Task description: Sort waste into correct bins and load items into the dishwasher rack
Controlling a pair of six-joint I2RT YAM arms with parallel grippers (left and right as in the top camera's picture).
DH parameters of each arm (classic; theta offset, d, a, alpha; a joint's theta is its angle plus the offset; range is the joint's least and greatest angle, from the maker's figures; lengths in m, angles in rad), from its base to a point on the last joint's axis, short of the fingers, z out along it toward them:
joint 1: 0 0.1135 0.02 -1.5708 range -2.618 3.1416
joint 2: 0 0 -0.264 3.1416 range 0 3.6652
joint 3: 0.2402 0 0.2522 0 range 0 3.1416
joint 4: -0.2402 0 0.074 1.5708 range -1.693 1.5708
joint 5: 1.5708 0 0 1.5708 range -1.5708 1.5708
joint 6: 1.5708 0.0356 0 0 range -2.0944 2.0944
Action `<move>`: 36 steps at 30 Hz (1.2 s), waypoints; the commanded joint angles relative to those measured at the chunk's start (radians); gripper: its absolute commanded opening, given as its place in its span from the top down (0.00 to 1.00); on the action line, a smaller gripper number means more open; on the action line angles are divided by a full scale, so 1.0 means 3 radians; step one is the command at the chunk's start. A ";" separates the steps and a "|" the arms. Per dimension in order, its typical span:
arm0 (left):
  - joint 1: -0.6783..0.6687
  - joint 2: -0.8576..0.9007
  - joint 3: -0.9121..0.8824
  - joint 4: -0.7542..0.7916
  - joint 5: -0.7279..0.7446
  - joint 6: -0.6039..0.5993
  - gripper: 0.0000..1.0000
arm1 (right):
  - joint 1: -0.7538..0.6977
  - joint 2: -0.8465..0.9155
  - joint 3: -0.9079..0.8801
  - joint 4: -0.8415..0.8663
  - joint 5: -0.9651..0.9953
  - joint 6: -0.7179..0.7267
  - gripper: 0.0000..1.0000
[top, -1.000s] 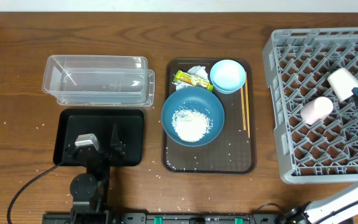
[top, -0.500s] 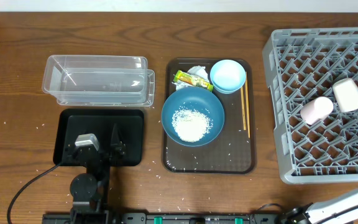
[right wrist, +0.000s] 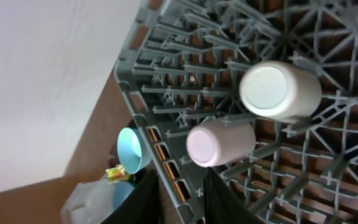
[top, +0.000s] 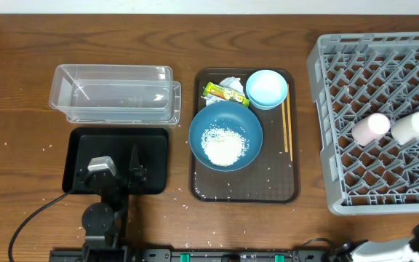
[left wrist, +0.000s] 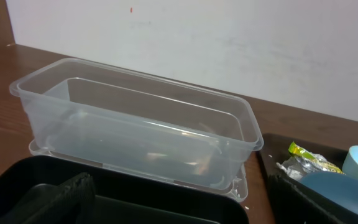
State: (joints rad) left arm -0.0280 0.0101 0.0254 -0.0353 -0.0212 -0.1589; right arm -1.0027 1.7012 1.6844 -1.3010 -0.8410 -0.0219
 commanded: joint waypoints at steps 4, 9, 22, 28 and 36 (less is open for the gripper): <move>0.0017 -0.0020 -0.0071 -0.0120 -0.0018 0.0029 0.09 | 0.0516 -0.0425 0.0005 0.0116 0.0562 0.0332 0.77; 0.0017 -0.0020 -0.0071 -0.0120 -0.0018 0.0029 0.09 | 0.1273 -0.0601 0.0005 0.0092 0.0964 0.0331 0.65; 0.0017 -0.0020 -0.0071 -0.0120 -0.0018 0.0029 0.09 | 0.3474 -0.0621 0.0004 0.0025 0.1647 0.0409 0.01; 0.0017 -0.0020 -0.0071 -0.0120 -0.0018 0.0029 0.09 | 0.4158 -0.0615 0.0004 0.0052 0.1434 0.0674 0.01; 0.0017 -0.0020 -0.0071 -0.0120 -0.0018 0.0029 0.09 | 0.4626 -0.0546 0.0000 0.0219 0.1820 0.0880 0.01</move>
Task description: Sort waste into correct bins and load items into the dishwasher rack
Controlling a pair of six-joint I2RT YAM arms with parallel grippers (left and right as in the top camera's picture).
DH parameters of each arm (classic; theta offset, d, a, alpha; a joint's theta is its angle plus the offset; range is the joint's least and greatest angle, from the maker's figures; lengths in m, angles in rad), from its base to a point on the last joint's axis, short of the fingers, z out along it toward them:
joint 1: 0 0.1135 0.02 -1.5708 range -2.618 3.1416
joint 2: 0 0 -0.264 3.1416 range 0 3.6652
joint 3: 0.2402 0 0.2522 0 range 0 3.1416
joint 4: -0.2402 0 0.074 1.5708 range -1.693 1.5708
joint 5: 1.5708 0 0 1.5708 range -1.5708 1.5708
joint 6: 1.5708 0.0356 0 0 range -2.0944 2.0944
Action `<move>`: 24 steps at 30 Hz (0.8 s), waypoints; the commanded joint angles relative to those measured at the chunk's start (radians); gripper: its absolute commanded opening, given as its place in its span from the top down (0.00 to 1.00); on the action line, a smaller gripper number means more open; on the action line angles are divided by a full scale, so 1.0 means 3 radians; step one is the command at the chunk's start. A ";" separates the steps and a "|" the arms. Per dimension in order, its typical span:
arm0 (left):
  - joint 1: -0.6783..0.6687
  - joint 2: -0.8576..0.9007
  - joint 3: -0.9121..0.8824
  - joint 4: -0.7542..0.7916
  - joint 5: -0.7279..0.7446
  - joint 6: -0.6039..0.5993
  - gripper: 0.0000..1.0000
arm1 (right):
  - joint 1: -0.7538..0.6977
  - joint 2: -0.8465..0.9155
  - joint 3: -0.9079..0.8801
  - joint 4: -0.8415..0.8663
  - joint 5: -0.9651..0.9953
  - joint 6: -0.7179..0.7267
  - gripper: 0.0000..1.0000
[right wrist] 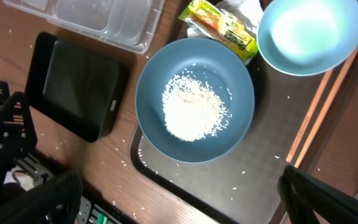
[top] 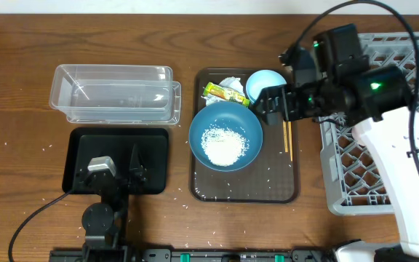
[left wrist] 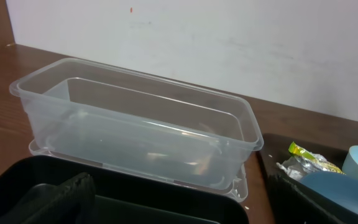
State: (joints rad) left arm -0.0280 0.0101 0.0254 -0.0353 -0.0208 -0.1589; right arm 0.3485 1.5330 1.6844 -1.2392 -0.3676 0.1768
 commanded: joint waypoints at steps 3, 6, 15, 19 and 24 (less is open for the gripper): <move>0.0017 -0.0020 -0.0071 -0.0120 -0.0019 0.0029 0.09 | 0.0290 0.0130 -0.0023 0.0023 0.0744 0.0688 0.07; 0.0017 -0.0020 -0.0071 -0.0120 -0.0019 0.0031 0.09 | 0.0404 0.0282 -0.0034 0.0038 0.0961 0.0837 0.21; 0.0017 -0.0020 -0.0071 -0.0120 -0.0019 0.0029 0.09 | 0.0483 0.0760 -0.0034 0.0106 0.1047 0.1081 0.23; 0.0017 -0.0020 -0.0071 -0.0120 -0.0019 0.0031 0.09 | 0.0441 0.0799 -0.0029 0.0078 0.1049 0.1074 0.06; 0.0017 -0.0020 -0.0071 -0.0120 -0.0020 0.0029 0.09 | 0.0296 0.0665 0.0123 -0.0013 0.1138 0.0916 0.01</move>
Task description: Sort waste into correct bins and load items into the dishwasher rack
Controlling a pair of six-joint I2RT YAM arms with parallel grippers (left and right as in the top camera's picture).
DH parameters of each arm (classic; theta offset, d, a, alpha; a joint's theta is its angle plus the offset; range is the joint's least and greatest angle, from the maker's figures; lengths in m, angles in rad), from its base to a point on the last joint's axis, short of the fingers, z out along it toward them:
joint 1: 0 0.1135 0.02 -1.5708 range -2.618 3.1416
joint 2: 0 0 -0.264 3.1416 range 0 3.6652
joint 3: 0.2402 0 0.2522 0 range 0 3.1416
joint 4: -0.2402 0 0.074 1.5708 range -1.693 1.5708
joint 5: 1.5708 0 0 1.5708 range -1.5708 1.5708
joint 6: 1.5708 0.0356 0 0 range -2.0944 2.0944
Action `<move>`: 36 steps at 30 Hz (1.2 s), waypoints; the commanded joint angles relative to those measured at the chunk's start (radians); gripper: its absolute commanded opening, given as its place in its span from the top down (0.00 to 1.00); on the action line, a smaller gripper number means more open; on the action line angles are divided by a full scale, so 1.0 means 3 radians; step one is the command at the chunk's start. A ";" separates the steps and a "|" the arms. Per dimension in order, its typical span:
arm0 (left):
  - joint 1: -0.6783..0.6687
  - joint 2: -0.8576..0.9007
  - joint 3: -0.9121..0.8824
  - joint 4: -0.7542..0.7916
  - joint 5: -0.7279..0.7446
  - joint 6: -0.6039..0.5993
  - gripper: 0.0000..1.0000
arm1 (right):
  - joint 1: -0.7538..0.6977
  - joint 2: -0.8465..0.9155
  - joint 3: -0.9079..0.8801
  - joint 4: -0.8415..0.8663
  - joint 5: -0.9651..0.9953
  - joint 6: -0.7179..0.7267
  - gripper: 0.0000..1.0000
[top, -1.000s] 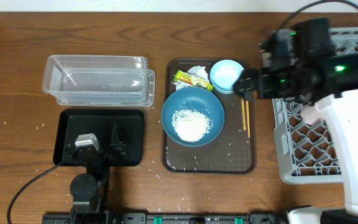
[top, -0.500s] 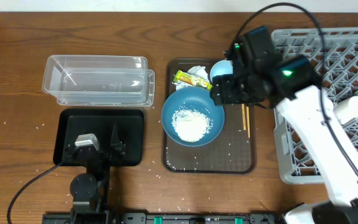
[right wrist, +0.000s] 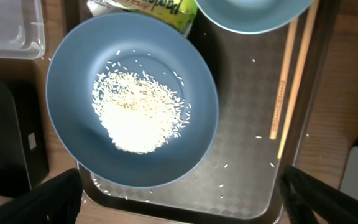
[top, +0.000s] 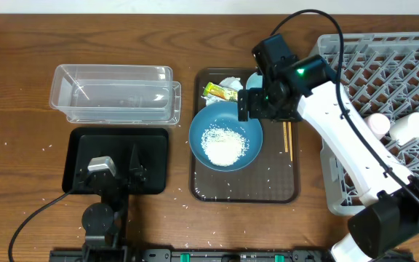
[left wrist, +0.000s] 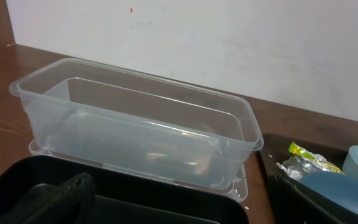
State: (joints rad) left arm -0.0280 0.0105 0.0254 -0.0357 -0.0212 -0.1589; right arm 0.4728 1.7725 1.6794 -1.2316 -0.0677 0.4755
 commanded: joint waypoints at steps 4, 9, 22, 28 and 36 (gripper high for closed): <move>0.0017 -0.0022 -0.0071 -0.0118 -0.0018 0.0029 0.09 | -0.0430 -0.0308 0.0318 -0.0259 0.0628 -0.0080 0.01; 0.0017 -0.0022 -0.0071 -0.0118 -0.0018 0.0029 0.08 | -0.0992 -0.0557 0.0350 -0.0328 0.1198 -0.0081 0.01; 0.0017 -0.0022 -0.0071 -0.0118 -0.0018 0.0029 0.09 | -0.2111 -0.0650 0.0332 -0.0505 0.1181 -0.0042 0.01; 0.0017 -0.0022 -0.0071 -0.0102 0.0076 -0.0037 0.09 | -0.2146 -0.0650 0.0332 -0.0507 0.1172 -0.0041 0.01; 0.0017 -0.0022 -0.0070 0.0024 0.1902 -0.1948 0.09 | -0.2145 -0.0650 0.0332 -0.0507 0.1172 -0.0042 0.01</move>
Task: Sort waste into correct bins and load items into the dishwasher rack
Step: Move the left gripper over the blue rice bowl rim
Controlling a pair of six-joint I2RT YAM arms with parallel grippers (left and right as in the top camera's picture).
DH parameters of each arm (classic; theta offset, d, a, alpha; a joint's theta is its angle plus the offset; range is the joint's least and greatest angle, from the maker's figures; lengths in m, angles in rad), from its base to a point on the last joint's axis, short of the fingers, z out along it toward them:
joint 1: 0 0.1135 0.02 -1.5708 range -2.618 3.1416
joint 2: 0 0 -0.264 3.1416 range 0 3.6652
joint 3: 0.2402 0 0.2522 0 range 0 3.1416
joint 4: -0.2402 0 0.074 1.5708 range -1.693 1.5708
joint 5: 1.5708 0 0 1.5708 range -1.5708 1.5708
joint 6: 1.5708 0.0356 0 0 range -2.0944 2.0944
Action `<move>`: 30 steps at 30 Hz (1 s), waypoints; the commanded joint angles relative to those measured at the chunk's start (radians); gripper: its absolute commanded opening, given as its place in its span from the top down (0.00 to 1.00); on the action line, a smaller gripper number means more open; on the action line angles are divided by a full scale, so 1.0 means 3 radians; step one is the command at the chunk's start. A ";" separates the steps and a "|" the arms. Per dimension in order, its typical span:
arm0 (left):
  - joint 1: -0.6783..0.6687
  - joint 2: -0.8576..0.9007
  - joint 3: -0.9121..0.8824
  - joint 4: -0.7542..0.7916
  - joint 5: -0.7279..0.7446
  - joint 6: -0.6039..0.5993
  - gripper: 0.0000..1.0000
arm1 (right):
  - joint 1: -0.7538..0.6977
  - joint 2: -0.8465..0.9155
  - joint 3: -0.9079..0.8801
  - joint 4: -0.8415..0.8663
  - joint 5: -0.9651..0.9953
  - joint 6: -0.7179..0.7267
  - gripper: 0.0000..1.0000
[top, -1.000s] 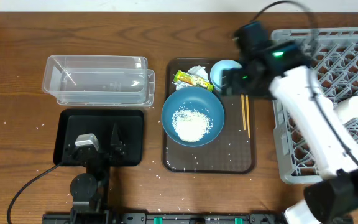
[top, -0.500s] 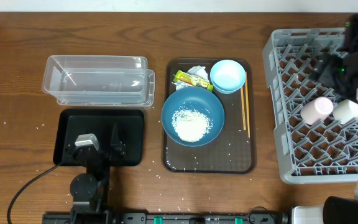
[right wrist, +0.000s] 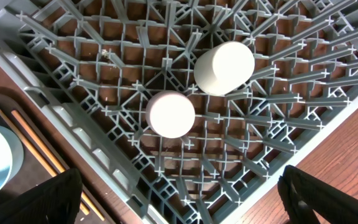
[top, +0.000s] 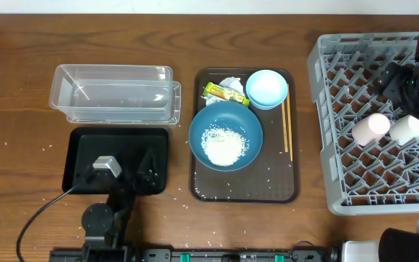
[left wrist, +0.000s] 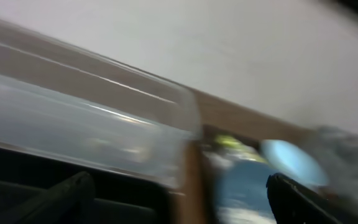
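Observation:
A brown tray (top: 244,191) holds a blue plate of rice (top: 225,136), a pale blue bowl (top: 267,88), a green wrapper (top: 224,92), crumpled white paper (top: 230,81) and chopsticks (top: 288,127). The grey rack (top: 332,131) carries a pink cup (top: 370,128) and a white cup (top: 412,126). My right gripper (right wrist: 185,208) hangs open and empty above the rack, over the pink cup (right wrist: 171,114) and the white cup (right wrist: 224,67). My left gripper (left wrist: 179,202) is open and empty over the black bin (top: 86,149); its view is blurred.
A clear plastic container (top: 113,93) stands behind the black bin, left of the tray. Rice grains are scattered on the wooden table (top: 20,138) around the tray and bin. The rack fills the table's right side, and the right arm reaches in from the right edge.
My right arm has gone from above the blue plate to above the rack at the far right, still open and empty. My left wrist has turned to the right; its view is now blurred.
At first my right gripper was low at the front right, looking sideways at the rack's cups. Then it was open over the tray's right side, then lower over the blue plate, and now over the rack. Nothing was picked up. The left arm stayed still until now.

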State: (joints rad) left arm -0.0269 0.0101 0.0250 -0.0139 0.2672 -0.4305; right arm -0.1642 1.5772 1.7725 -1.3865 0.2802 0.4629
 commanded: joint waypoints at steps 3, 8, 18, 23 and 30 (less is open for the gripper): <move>0.0013 -0.0020 -0.0069 -0.0041 0.1269 -0.1836 0.09 | -0.0018 0.0001 0.0022 0.0008 0.0011 0.0000 0.01; 0.0013 -0.0020 -0.0046 0.0964 0.1603 -0.1965 0.09 | -0.0015 0.0001 0.0022 0.0008 0.0011 0.0001 0.01; 0.0013 0.0698 0.1057 0.0038 0.1573 -0.1038 0.09 | -0.0020 0.0001 0.0022 0.0009 0.0011 0.0001 0.01; -0.0020 0.1746 0.2117 -0.1174 0.1578 -0.0187 0.09 | -0.0015 0.0001 0.0022 0.0009 0.0011 0.0000 0.01; -0.0591 0.3112 0.3607 -0.2986 0.0641 0.0586 0.09 | -0.0017 0.0001 0.0022 0.0009 0.0011 0.0000 0.01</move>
State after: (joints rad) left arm -0.1219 0.8230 0.9657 -0.8021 0.6479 -0.4202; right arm -0.1642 1.5772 1.7721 -1.3853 0.2798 0.4629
